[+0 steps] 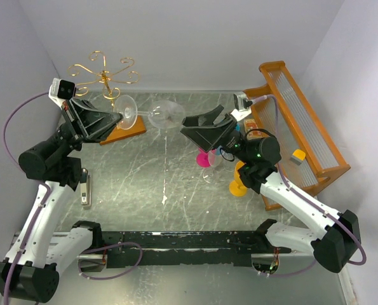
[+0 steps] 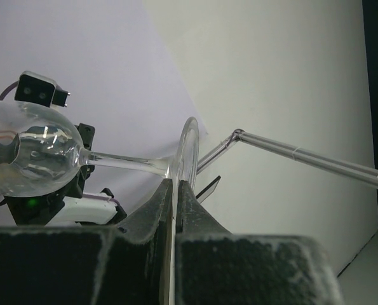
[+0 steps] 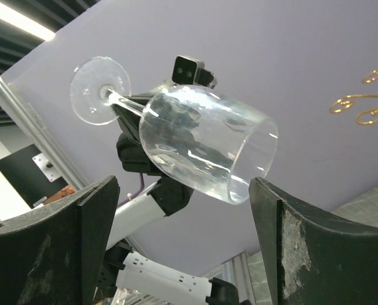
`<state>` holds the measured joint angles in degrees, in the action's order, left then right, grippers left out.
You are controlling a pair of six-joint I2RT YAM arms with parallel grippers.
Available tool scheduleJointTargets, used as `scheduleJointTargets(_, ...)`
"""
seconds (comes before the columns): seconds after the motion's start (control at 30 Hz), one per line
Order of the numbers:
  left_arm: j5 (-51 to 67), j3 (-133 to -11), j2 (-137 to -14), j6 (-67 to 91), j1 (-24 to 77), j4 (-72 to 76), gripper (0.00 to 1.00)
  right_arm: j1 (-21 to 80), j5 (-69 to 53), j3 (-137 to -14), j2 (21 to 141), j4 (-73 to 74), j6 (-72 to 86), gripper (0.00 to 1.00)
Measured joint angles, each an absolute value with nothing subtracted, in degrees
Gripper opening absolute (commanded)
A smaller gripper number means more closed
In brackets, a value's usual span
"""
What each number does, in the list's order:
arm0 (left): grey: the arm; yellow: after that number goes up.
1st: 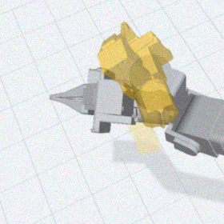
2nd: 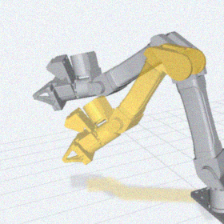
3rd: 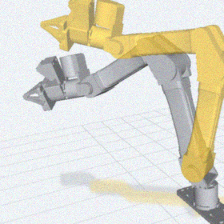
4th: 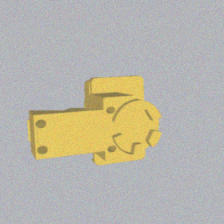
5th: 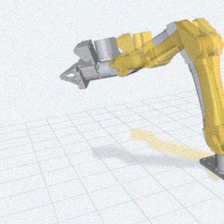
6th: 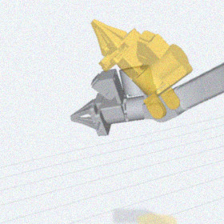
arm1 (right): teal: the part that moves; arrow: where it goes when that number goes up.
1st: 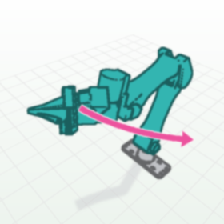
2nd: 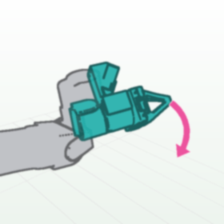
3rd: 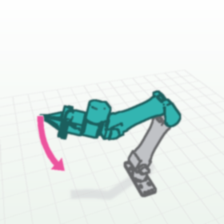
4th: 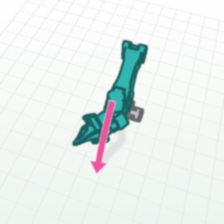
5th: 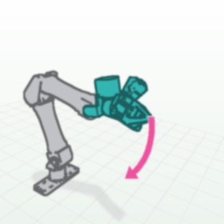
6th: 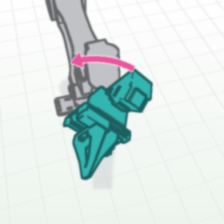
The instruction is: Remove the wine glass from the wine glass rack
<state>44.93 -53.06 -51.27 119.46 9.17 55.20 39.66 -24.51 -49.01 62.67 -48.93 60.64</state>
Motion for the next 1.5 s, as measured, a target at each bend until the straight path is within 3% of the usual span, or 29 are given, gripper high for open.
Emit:
scheduleJointTargets(0.37,43.57,-48.56,-51.07,120.38,9.72,64.03,0.07,39.62,-27.46,-49.06,66.54,-59.18,63.13,0.56)
scheduleJointTargets(0.77,38.7,-42.33,-49.67,121.73,9.91,72.07,0.08,39.11,-32.32,-49.95,74.87,-75.31,70.78,0.17)
scheduleJointTargets(0.87,37.56,-41.45,-48.69,121.75,9.91,72.03,0.22,39.11,-33.95,-50.48,75.02,-78.46,72.36,0.0)
scheduleJointTargets(1.03,36.93,-39.83,-47.05,121.38,9.87,68.34,0.64,39.97,-36.99,-51.75,72.69,-81.65,73.41,0.0)
scheduleJointTargets(1.17,38.22,-38.11,-44.14,120.9,9.91,62.35,0.8,39.62,-37.08,-51.7,71.11,-79.46,72.1,0.0)
scheduleJointTargets(1.23,39.09,-37.36,-41.91,120.57,9.91,58.52,0.97,39.29,-37.06,-51.24,70.39,-78.22,71.66,0.0)
scheduleJointTargets(1.27,39.48,-37.17,-40.8,119.92,9.91,56.38,1.0,38.87,-37.08,-50.63,69.78,-77.6,71.5,0.0)
scheduleJointTargets(1.5,40.69,-36.84,-31.99,106.04,9.96,32.12,0.99,33.98,-36.45,-45.54,62.92,-70.83,68.71,0.0)
